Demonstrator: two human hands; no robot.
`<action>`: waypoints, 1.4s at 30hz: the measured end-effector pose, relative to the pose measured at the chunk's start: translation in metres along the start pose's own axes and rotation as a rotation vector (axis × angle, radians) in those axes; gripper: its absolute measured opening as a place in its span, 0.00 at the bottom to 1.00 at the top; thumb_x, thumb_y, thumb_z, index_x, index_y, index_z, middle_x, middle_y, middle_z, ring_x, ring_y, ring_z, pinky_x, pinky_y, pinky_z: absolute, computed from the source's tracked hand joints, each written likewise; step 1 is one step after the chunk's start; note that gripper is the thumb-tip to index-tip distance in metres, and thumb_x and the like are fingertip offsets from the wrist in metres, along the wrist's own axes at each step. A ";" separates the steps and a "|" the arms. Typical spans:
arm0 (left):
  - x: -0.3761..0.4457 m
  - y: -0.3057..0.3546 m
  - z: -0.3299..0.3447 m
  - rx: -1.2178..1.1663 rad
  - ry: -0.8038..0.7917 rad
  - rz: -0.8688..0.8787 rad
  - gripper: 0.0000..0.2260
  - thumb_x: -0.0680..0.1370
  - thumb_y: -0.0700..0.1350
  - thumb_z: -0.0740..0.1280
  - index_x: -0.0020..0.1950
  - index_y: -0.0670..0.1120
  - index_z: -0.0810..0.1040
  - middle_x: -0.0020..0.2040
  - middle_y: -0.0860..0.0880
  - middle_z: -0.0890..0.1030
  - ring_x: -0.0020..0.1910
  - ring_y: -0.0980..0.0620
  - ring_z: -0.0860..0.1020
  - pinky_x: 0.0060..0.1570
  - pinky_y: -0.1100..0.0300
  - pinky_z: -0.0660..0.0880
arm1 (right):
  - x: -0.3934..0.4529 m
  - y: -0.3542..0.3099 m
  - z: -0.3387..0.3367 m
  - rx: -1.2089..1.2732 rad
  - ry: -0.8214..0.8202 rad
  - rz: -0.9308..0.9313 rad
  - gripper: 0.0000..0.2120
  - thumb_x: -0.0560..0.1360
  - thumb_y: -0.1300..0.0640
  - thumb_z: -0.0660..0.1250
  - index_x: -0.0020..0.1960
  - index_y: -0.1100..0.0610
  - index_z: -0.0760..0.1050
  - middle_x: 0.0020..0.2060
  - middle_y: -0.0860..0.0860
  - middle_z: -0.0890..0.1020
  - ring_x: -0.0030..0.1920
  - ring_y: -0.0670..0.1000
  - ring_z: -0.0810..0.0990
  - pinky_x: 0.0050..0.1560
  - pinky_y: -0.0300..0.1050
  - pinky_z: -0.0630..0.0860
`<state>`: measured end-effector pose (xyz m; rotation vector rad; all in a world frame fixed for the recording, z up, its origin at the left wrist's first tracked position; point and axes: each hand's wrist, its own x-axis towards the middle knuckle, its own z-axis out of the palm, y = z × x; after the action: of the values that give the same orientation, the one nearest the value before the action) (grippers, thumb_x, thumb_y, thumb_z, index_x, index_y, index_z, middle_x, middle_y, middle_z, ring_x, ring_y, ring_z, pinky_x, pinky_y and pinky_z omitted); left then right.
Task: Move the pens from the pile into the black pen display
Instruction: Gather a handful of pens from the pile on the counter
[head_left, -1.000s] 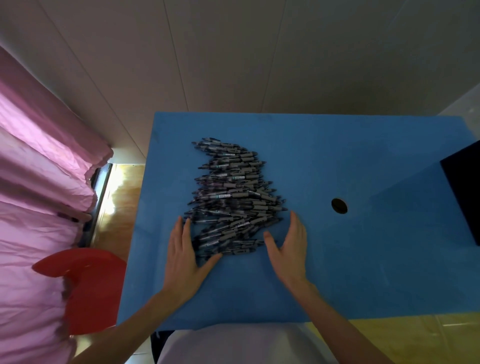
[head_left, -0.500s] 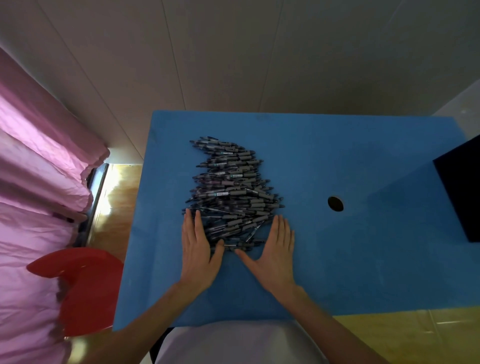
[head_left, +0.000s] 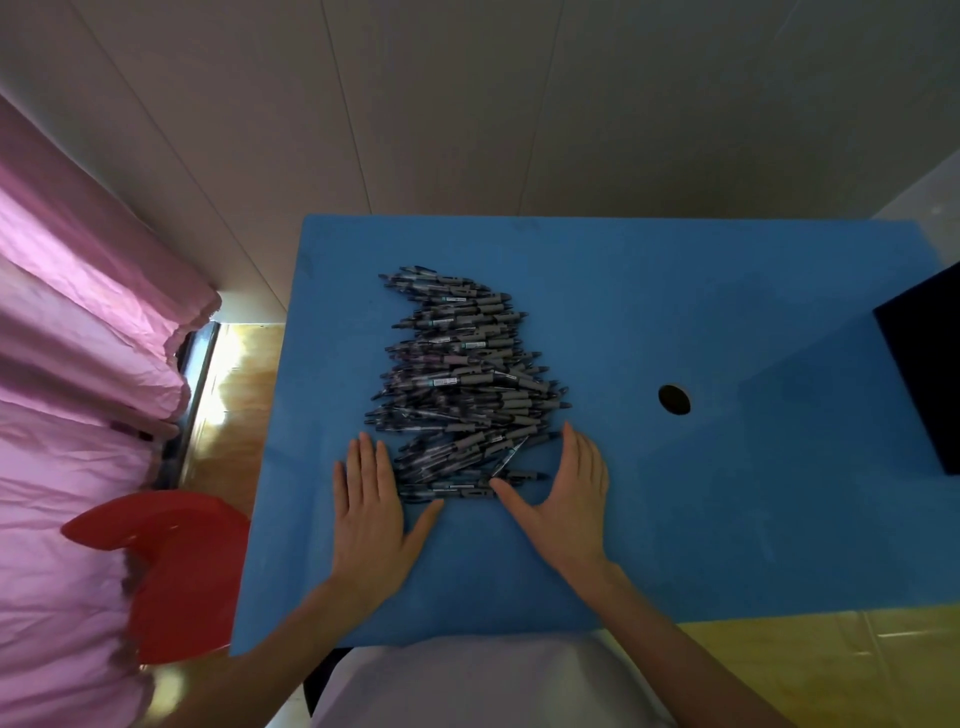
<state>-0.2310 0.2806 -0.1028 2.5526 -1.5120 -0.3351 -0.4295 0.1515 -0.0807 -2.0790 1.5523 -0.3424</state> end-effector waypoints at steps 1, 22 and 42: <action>0.001 0.003 0.000 -0.001 0.003 -0.016 0.45 0.80 0.71 0.49 0.82 0.37 0.47 0.83 0.39 0.44 0.82 0.43 0.41 0.80 0.42 0.45 | 0.001 -0.002 0.000 -0.006 0.002 0.011 0.60 0.66 0.18 0.58 0.82 0.58 0.51 0.79 0.54 0.61 0.79 0.55 0.56 0.80 0.56 0.54; 0.002 0.006 -0.003 -0.169 0.088 -0.044 0.41 0.77 0.71 0.57 0.79 0.42 0.59 0.82 0.43 0.55 0.82 0.44 0.52 0.80 0.41 0.50 | 0.023 -0.021 0.004 0.035 0.034 0.041 0.65 0.61 0.19 0.67 0.82 0.56 0.48 0.80 0.54 0.56 0.81 0.55 0.50 0.81 0.59 0.48; 0.010 0.015 -0.012 -0.329 0.044 -0.186 0.62 0.65 0.81 0.61 0.83 0.43 0.40 0.84 0.46 0.45 0.82 0.50 0.40 0.80 0.49 0.41 | -0.011 0.004 0.008 -0.178 -0.056 -0.039 0.62 0.67 0.18 0.55 0.83 0.59 0.41 0.82 0.54 0.48 0.82 0.53 0.44 0.81 0.58 0.42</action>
<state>-0.2353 0.2648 -0.0892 2.4198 -1.0996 -0.5016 -0.4322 0.1627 -0.0887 -2.2362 1.5608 -0.1636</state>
